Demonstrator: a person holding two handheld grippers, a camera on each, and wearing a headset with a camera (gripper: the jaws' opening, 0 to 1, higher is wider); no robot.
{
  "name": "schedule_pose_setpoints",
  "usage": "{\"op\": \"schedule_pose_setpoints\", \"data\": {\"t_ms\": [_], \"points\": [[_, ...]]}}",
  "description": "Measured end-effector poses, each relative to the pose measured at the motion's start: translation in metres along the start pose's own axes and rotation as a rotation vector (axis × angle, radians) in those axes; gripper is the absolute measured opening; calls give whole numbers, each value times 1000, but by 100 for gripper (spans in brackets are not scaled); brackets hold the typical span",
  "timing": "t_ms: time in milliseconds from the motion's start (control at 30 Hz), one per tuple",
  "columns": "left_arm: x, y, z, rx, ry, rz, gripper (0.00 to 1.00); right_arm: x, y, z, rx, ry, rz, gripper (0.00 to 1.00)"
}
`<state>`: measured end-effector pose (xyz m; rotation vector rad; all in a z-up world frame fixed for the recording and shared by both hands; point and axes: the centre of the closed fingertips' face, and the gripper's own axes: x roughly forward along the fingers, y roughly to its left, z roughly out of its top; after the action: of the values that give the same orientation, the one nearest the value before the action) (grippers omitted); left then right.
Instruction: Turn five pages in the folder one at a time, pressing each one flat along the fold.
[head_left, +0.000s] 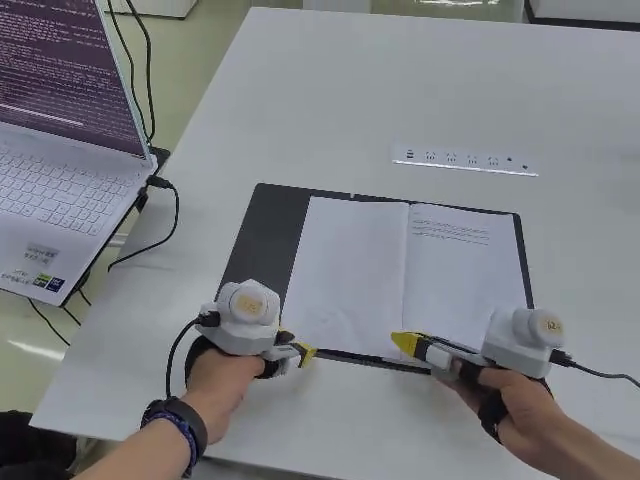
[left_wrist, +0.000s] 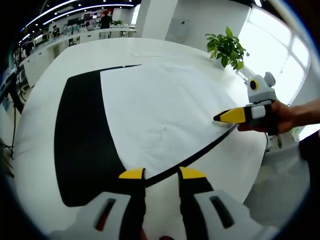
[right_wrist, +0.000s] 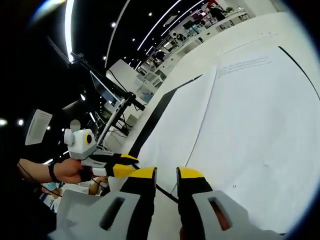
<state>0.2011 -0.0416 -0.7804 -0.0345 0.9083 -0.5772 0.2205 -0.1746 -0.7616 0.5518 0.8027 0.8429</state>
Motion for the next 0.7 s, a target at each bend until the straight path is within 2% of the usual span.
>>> {"op": "schedule_pose_setpoints", "data": {"t_ms": [100,333,533,700], "points": [[-4,-1,4,-2,-18,-5,26,-5,0,1,-26,7,-2,17],[-13,-4,5,56,-22,-11,31,-18,-3,1,-60,14,-17,20],[-22,-7,8,94,-30,-16,35,-31,-6,3,-124,24,-36,22],[-30,-10,9,109,-35,-19,39,-43,-8,5,-172,38,-53,28]]}}
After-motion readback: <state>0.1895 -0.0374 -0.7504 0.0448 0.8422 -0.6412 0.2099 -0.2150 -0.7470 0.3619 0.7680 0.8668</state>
